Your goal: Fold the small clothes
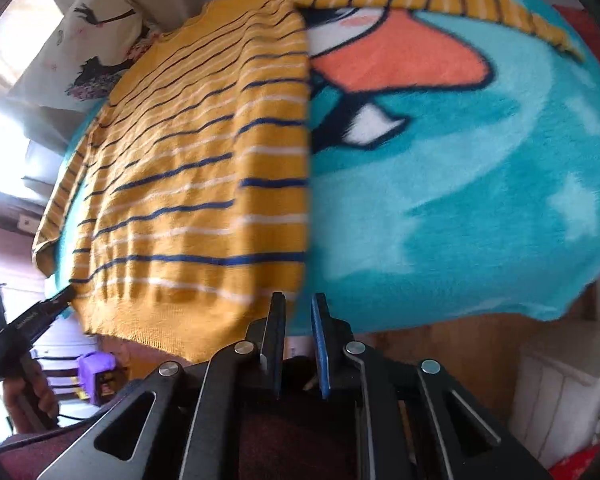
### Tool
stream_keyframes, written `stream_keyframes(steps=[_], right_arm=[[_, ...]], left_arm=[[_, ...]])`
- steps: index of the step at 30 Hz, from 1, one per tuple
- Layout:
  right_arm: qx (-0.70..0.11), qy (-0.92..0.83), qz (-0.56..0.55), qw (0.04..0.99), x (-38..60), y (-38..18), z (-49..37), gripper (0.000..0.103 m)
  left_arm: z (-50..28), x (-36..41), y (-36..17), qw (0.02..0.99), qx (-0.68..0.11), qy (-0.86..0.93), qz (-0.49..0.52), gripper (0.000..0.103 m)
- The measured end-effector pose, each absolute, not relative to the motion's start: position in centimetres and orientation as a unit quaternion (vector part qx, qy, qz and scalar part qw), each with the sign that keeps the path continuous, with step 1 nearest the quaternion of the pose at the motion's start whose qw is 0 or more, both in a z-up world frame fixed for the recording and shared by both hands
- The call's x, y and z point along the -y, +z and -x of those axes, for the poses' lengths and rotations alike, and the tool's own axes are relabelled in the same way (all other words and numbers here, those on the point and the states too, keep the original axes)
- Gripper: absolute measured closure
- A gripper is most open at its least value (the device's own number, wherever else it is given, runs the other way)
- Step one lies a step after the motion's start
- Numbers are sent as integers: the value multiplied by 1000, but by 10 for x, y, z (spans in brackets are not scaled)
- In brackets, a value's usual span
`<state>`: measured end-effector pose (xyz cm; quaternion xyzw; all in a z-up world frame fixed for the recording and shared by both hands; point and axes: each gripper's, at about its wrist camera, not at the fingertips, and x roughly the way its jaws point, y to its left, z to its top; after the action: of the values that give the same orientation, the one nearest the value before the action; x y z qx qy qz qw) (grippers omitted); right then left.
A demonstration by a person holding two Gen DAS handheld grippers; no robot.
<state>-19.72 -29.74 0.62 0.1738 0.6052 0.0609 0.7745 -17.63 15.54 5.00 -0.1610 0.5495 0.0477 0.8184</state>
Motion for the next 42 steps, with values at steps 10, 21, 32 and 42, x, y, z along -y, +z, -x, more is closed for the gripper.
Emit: stream_keyframes(steps=[10, 21, 32, 42], right_arm=[[-584, 79, -161, 792, 266, 36, 149, 73], [-560, 82, -141, 812, 150, 66, 111, 68], [-553, 67, -95, 825, 58, 82, 93, 68], [-555, 53, -76, 826, 25, 81, 94, 68]], left_arm=[[181, -300, 60, 814, -457, 155, 323, 33], [99, -395, 34, 803, -423, 75, 413, 23], [66, -487, 18, 771, -423, 87, 468, 98], [82, -481, 108, 871, -351, 20, 344, 98]])
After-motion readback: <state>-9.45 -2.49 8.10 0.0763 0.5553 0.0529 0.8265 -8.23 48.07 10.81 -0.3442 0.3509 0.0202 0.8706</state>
